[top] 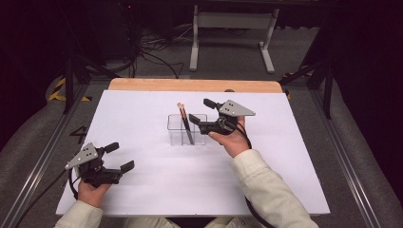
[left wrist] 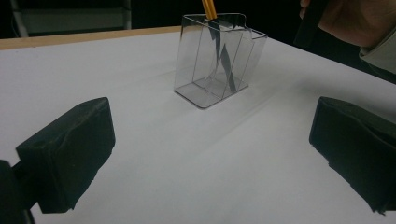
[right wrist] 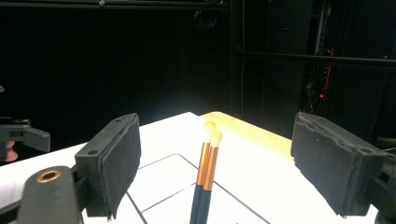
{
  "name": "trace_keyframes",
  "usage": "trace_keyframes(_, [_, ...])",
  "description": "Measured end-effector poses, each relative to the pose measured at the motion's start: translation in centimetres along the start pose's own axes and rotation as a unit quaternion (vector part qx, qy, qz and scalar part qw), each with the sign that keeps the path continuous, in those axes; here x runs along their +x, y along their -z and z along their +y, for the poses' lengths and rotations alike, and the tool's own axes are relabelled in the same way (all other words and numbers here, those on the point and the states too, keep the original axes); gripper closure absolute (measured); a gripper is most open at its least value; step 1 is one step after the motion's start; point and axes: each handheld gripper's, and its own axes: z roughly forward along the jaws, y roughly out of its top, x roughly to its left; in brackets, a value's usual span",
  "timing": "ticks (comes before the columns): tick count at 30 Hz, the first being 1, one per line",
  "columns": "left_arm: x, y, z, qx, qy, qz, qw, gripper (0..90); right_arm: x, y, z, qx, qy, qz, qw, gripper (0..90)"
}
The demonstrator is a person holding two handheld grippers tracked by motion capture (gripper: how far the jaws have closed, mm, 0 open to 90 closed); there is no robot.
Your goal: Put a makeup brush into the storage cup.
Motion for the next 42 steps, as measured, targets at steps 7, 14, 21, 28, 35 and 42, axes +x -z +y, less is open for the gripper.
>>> trace_keyframes(7, [-0.2, -0.1, 0.0, 0.002, -0.002, 0.001, 1.0000, 0.9, -0.4, 2.3, 0.8, 0.015, 0.000, -0.006, 0.9999, 10.6])
trace_keyframes(14, [-0.2, -0.1, 0.0, 0.002, -0.002, 0.002, 1.0000, 0.9, -0.8, 4.7, 1.6, 0.027, 0.010, -0.017, 0.9994, 4.7])
trace_keyframes(21, [-0.2, 0.0, 0.0, 0.002, -0.002, 0.004, 1.0000, 0.9, -0.9, 6.7, 2.0, 0.049, 0.014, -0.023, 0.9984, 2.5])
trace_keyframes(28, [-0.2, 0.0, 0.1, -0.003, -0.003, 0.004, 1.0000, 0.6, -1.2, 8.8, 2.2, 0.057, 0.007, -0.034, 0.9978, 1.8])
trace_keyframes(35, [-0.3, 0.0, 0.1, -0.005, -0.007, 0.001, 1.0000, 0.2, -1.5, 11.0, 2.3, 0.065, 0.002, -0.051, 0.9966, 1.7])
trace_keyframes(42, [-0.4, 0.0, 0.2, -0.003, -0.011, 0.000, 0.9999, 0.1, -1.9, 12.8, 2.1, 0.073, 0.002, -0.066, 0.9951, 1.3])
